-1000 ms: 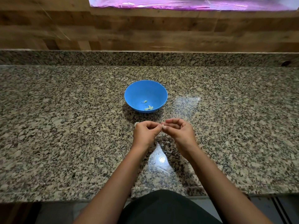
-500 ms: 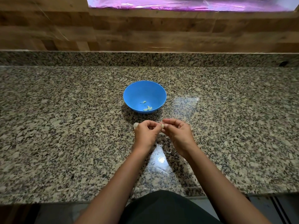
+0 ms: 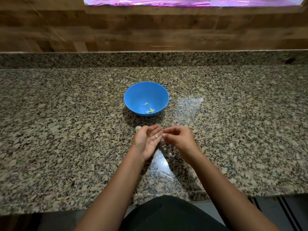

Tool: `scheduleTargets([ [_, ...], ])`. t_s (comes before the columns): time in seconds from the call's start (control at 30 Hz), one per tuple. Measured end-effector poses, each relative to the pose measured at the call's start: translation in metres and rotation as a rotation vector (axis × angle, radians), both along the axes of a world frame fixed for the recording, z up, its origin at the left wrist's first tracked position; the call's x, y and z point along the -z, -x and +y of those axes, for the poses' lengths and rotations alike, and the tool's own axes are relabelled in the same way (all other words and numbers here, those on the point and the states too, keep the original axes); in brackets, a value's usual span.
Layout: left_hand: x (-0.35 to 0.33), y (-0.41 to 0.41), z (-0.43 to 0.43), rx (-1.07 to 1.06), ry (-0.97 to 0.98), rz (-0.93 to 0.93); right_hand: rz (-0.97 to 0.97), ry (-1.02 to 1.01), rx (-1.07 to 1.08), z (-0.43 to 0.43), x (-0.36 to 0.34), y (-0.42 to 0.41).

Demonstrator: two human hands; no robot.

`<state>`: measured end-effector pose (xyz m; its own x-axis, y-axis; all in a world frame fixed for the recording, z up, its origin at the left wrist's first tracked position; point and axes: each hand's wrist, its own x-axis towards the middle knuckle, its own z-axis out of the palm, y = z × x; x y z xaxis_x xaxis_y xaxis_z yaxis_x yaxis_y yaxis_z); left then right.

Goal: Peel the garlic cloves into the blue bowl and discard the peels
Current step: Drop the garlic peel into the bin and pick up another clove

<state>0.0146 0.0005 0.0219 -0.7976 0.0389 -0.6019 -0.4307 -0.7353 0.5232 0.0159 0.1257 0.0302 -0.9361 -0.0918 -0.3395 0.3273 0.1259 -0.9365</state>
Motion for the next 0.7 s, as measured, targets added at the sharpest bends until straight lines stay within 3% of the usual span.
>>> scheduleTargets([
  [0.17,0.0,0.001,0.007,0.011,0.011,0.016,0.168,-0.35,-0.134,-0.013,0.004,0.004],
  [0.33,0.007,0.004,0.013,0.058,0.031,0.036,0.073,-0.288,-0.163,-0.006,0.005,0.012],
  [0.4,0.007,0.008,0.017,0.081,0.132,0.06,0.022,-0.237,-0.16,0.002,0.001,0.02],
  [0.47,0.009,0.014,0.022,0.107,0.33,0.086,-0.014,-0.18,-0.115,0.013,-0.002,0.033],
  [0.53,0.014,0.02,0.025,0.167,0.684,0.109,-0.025,-0.209,-0.072,0.022,-0.002,0.049],
  [0.63,0.016,0.026,0.023,0.295,1.226,0.181,0.022,-0.443,-0.081,0.027,0.001,0.071],
  [0.7,0.018,0.027,0.022,0.35,1.377,0.257,0.096,-0.557,-0.098,0.025,0.004,0.083],
])
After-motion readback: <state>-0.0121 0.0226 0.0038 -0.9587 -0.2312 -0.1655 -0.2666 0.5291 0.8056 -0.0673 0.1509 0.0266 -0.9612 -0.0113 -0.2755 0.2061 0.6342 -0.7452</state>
